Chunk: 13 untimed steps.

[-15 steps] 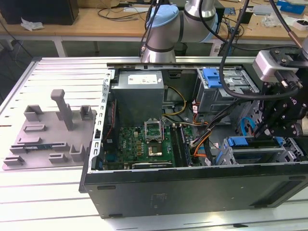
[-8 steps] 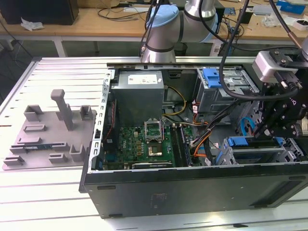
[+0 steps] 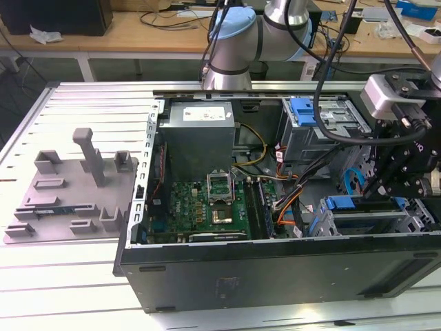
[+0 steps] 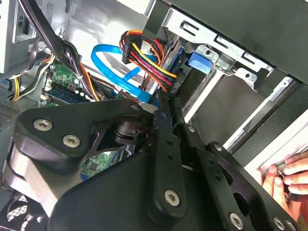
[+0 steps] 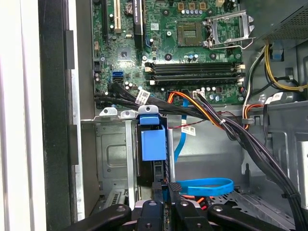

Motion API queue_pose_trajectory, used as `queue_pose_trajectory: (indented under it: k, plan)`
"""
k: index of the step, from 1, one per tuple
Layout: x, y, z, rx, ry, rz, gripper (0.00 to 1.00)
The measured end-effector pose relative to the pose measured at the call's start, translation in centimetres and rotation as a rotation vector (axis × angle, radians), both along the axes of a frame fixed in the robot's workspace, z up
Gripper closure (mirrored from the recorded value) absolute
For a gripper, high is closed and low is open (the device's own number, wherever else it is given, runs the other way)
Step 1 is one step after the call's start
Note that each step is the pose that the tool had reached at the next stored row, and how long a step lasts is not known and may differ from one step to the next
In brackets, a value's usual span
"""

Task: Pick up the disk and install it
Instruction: 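Insert the second disk wire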

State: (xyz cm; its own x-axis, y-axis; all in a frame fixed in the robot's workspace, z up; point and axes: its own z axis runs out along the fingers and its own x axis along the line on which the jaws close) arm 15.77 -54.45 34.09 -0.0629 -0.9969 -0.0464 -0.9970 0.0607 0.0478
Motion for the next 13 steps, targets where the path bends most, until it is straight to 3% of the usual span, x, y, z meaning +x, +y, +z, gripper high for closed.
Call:
queue_pose_trajectory:
  k: [13]
  plan:
    - [0.0, 0.0, -0.3, -0.0001, -0.0001, 0.0, 0.84]
